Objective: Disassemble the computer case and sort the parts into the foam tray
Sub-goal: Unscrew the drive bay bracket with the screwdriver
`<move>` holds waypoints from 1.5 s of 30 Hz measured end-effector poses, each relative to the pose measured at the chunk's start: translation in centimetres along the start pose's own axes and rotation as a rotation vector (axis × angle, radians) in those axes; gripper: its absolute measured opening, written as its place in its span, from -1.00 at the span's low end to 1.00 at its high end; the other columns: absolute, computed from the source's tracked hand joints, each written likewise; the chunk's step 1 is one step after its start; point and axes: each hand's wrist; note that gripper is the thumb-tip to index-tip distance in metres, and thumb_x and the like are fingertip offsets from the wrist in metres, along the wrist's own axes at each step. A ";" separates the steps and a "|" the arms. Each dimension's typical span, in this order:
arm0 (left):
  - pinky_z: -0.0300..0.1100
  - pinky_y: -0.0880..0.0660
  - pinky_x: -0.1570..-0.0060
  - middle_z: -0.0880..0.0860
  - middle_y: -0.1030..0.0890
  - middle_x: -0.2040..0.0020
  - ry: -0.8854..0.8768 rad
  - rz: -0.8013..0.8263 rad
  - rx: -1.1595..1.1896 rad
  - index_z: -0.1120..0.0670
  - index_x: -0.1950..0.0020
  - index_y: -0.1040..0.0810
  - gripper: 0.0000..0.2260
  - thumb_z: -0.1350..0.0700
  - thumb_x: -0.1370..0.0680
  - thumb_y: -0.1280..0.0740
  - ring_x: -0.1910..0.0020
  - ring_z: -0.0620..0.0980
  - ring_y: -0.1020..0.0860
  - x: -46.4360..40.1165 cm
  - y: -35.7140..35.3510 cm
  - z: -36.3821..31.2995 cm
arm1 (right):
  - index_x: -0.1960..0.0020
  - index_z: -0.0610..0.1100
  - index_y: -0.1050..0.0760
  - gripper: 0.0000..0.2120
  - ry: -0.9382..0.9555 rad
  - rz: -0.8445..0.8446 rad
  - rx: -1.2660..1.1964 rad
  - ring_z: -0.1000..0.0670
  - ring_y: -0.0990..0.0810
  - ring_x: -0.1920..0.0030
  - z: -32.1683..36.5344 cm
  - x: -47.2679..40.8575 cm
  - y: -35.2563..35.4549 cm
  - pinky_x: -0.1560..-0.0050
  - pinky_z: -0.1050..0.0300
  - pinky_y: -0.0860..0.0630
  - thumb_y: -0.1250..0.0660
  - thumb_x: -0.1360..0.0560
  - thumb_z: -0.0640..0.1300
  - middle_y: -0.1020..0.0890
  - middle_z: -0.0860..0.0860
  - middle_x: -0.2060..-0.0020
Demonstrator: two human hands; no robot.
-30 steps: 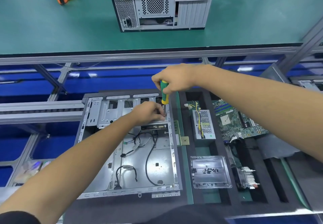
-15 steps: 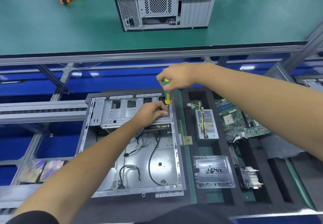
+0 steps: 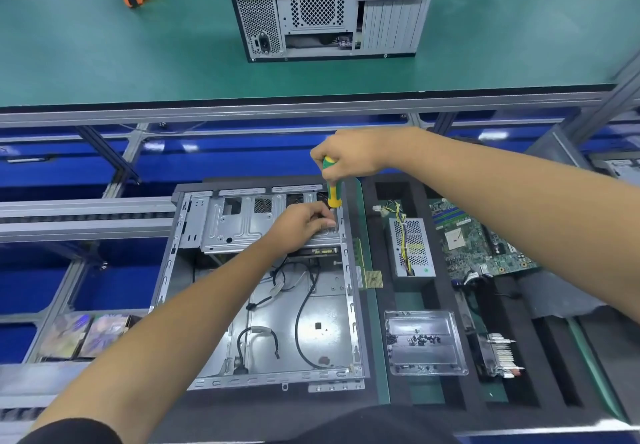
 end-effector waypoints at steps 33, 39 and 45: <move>-0.44 -0.34 0.31 -0.41 -0.56 0.29 -0.068 -0.010 -0.251 -0.21 0.11 -0.51 -0.84 -0.16 -0.54 -0.47 0.33 -0.33 -0.52 0.3 -0.3 0.2 | -0.16 0.01 -0.38 -0.76 0.094 0.132 0.368 -0.12 -0.51 0.13 3.1 1.6 0.2 0.29 0.05 -0.29 -0.32 -0.54 0.00 -0.45 0.03 0.11; -0.27 -0.35 0.30 -0.27 -0.60 0.27 -0.020 0.027 -0.261 -0.15 0.04 -0.58 -0.84 -0.18 -0.53 -0.47 0.32 -0.25 -0.51 0.2 0.0 0.0 | -0.08 0.01 -0.33 -0.86 0.197 0.083 0.581 -0.10 -0.43 0.30 3.1 1.1 0.1 0.39 0.07 -0.18 -0.21 -0.53 -0.11 -0.44 0.03 0.17; -0.29 -0.40 0.30 -0.19 -0.59 0.31 -0.035 0.071 -0.224 -0.15 0.05 -0.59 -0.86 -0.15 -0.53 -0.48 0.34 -0.17 -0.51 0.2 0.4 0.0 | -0.10 -0.01 -0.31 -0.77 0.094 0.075 0.784 -0.08 -0.41 0.33 3.1 1.5 0.2 0.37 0.07 -0.25 -0.09 -0.64 0.14 -0.48 -0.02 0.27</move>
Point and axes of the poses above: each hand's wrist, its own x-axis away from the middle knuckle, its own y-axis out of the back of the hand, z = x × y
